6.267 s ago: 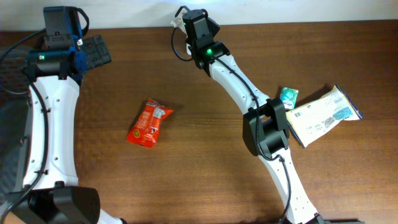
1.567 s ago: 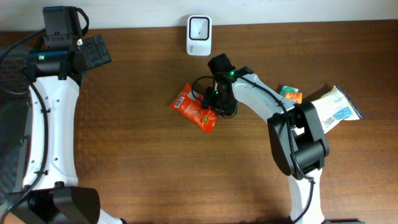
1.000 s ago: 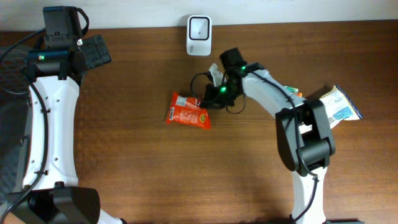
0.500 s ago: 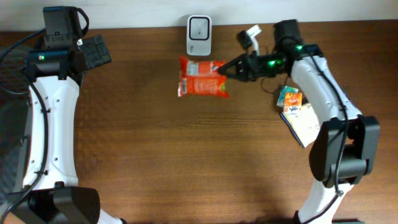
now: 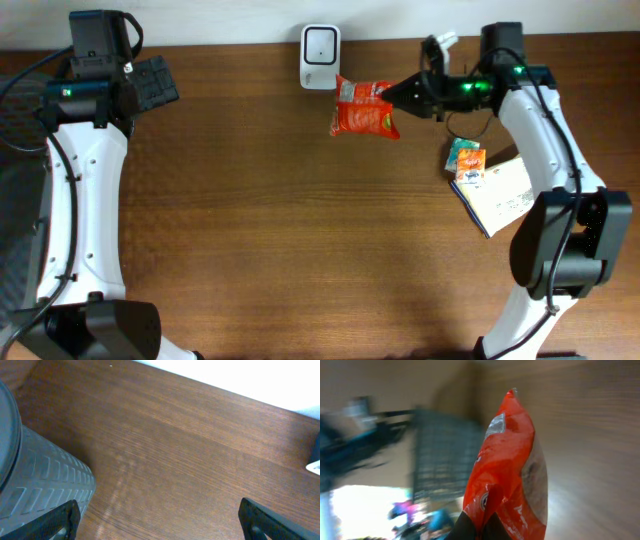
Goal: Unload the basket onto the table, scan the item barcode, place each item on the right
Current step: 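Lift the red packet with the right gripper toward the scanner, then hold the red packet over the white scanner with the right gripper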
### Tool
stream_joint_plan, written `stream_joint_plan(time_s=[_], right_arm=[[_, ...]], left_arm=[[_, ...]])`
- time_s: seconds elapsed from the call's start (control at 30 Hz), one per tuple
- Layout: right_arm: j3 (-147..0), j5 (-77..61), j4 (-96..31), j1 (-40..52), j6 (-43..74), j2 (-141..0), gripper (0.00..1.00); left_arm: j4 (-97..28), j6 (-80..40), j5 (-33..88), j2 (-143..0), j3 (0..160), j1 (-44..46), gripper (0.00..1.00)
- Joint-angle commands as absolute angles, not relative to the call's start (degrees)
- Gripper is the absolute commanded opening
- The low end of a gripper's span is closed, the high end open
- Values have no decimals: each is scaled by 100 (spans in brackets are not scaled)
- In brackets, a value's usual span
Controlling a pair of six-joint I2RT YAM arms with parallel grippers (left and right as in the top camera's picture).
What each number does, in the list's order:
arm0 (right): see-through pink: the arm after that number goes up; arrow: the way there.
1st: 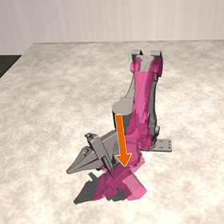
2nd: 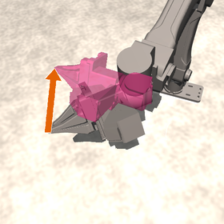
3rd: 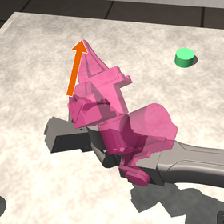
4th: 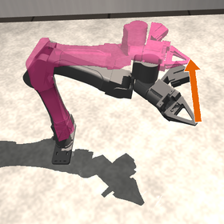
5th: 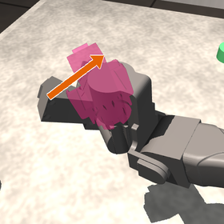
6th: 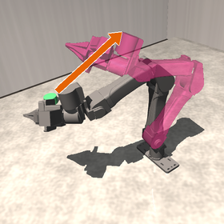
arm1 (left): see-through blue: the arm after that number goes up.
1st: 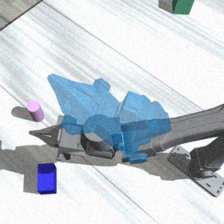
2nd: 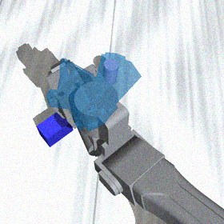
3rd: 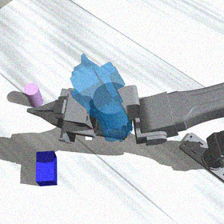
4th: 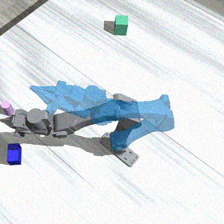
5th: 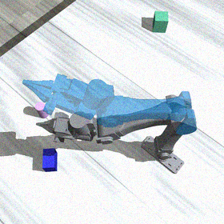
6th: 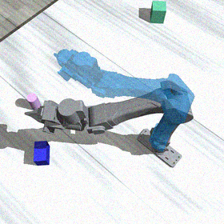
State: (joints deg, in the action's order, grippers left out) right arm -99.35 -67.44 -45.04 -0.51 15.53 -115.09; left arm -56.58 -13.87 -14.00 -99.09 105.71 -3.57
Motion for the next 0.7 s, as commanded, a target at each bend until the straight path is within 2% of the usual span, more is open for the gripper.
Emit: stream_joint_plan(time_s=[0.0,0.17,0.23,0.33,0.4,0.67], right_arm=[[-10103,-4038,-4560,482,1573,-11284,4],[-10715,-338,-4733,1627,1070,-11286,4],[-10871,1090,-4436,2025,679,-11286,4],[-10871,2460,-3551,2462,-370,-11319,4],[-10871,2921,-2539,2670,-1232,-11402,4],[-10871,2915,132,2668,-3511,-12123,4]], left_arm=[[-5669,-1295,-1441,-9769,10680,-355,99],[-5669,-1295,-1441,-9769,10680,-355,99],[-5669,-1295,-1441,-9769,10680,-355,99],[-5669,-1295,-1441,-9769,10680,-355,99],[-5669,-1295,-1439,-9769,10680,-355,99],[-5669,-1295,-1441,-9769,10680,-355,99]])
